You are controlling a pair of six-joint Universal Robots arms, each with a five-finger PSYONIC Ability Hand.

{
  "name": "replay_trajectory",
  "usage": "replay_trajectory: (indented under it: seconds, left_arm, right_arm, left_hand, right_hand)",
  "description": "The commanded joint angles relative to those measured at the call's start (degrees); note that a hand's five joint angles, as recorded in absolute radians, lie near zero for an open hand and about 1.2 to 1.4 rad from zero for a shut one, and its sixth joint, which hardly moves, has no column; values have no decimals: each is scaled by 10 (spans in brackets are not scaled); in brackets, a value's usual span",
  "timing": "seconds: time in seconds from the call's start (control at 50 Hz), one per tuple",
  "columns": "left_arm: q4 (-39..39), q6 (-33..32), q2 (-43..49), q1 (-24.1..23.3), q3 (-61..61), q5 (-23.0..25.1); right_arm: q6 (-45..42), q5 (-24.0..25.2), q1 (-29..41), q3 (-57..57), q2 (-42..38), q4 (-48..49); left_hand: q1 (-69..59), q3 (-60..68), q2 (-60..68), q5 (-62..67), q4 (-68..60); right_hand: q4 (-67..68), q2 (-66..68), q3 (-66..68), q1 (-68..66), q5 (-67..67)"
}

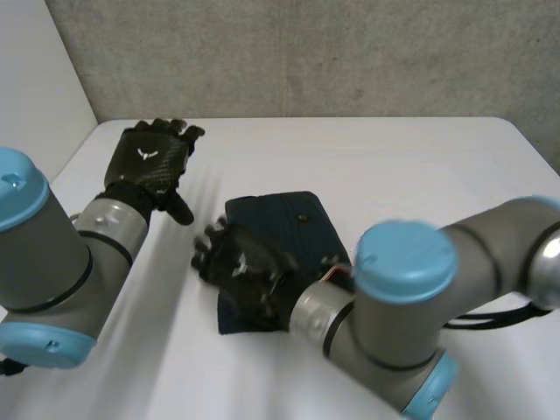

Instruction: Fold the shorts.

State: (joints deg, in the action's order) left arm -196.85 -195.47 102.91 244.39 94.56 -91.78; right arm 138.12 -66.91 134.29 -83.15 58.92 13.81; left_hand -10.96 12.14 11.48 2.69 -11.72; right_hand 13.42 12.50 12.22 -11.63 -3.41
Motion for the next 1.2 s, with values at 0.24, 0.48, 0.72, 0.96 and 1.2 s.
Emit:
replay_trajectory:
  seconds: [0.24,0.48,0.72,0.96,1.2]
  left_arm:
    - [64,107,98,-100,-124,11]
    - [242,103,252,-130,-221,-64]
    - [264,32,254,-108,-208,-130]
    - [263,15,235,-119,-197,-125]
    - [264,21,85,-103,-203,-71]
  right_arm:
    - [452,-83,-164,40,70,-90]
    - [395,-89,-161,149,-70,-206]
    - [298,-92,-150,157,-115,-204]
    - [261,-113,-144,167,-127,-208]
    - [292,-145,-152,141,39,-190]
  left_hand:
    - [6,-18,-11,-23,13]
    - [-11,-1,6,-6,-3]
    - [-11,-1,6,-6,-3]
    - [-4,-7,-1,-13,3]
    - [6,-17,-11,-23,13]
  right_hand:
    - [-34,-25,-22,16,34]
    - [-34,-25,-22,16,34]
    - [-34,-25,-22,16,34]
    - [-34,-25,-22,16,34]
    - [-34,-25,-22,16,34]
